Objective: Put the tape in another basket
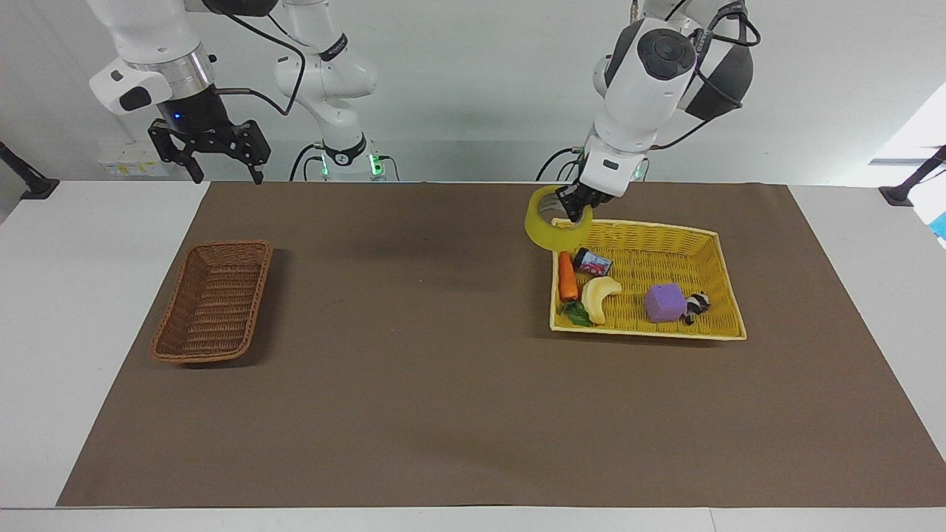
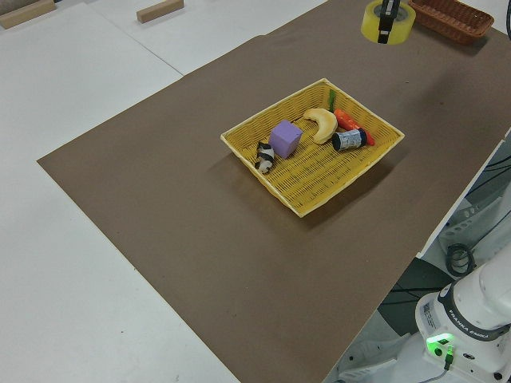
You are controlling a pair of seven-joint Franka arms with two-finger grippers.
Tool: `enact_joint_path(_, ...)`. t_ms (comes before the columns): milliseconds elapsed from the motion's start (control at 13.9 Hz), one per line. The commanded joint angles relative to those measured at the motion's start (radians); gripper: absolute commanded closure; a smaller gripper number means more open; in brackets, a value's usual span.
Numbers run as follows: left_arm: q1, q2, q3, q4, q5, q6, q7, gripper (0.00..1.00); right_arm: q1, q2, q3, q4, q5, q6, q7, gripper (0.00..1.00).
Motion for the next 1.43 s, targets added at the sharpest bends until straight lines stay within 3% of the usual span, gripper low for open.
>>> enact_joint_path(0, -0.064, 0.042, 0.017, 0.088, -0.075, 0.06, -0.119, 1.0, -0.009, -0.007, 0.002, -0.001, 0.021, 0.001, -0.018, 0.0)
enact_joint_path(430, -0.184, 0.035, 0.004, 0.072, -0.198, 0.258, -0.361, 1.0, -0.009, -0.007, 0.002, -0.003, 0.021, 0.001, -0.018, 0.0)
enact_joint_path(645, -0.224, 0.037, -0.003, 0.069, -0.2, 0.386, -0.461, 1.0, -0.011, -0.007, 0.002, -0.001, 0.021, 0.001, -0.018, 0.0)
enact_joint_path(1362, -0.23, 0.029, -0.003, 0.043, -0.201, 0.375, -0.45, 1.0, -0.009, -0.007, 0.002, -0.001, 0.021, 0.001, -0.018, 0.0)
